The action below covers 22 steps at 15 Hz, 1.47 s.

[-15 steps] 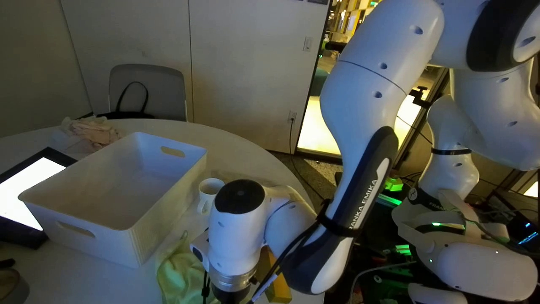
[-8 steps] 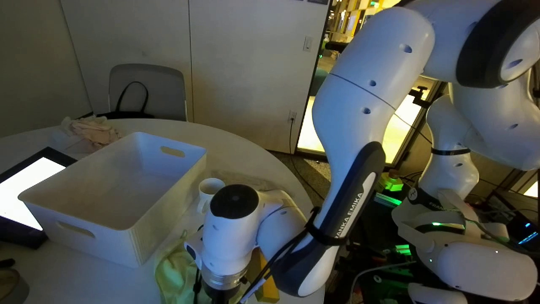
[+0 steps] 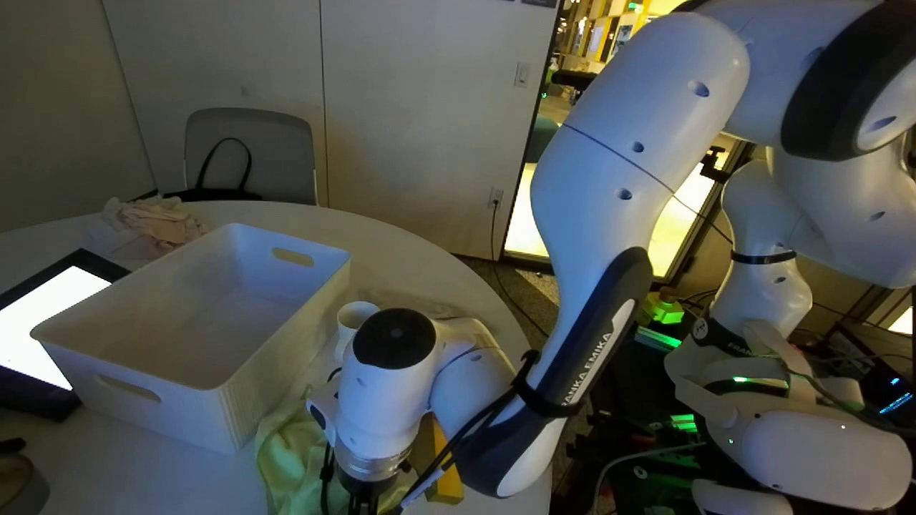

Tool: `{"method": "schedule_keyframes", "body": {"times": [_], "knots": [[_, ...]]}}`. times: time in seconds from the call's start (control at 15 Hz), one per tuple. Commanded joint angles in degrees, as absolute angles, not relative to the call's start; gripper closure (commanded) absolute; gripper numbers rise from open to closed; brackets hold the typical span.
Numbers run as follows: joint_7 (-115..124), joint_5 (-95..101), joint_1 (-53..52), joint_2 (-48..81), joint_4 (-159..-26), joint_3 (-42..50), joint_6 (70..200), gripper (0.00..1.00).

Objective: Put each towel in the white box, and each item from the towel in the white mug

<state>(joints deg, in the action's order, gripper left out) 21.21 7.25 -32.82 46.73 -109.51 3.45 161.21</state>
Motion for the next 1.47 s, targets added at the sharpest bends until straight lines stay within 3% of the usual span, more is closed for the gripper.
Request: {"method": "schedule_keyframes", "body": {"times": [0.0, 0.27, 0.4, 0.53, 1.4], "knots": [[20.87, 7.98, -33.33, 46.89, -108.87, 4.41, 160.32, 0.64], [19.06, 9.39, -32.84, 43.31, -111.53, 4.64, 158.2, 0.95], [17.71, 10.72, -32.54, 40.05, -113.95, 4.91, 156.45, 1.0], [16.43, 12.41, -31.94, 35.98, -116.67, 5.06, 153.87, 0.96], [35.97, 39.36, -27.17, 6.0, -131.59, 7.42, 148.89, 0.97]]}}
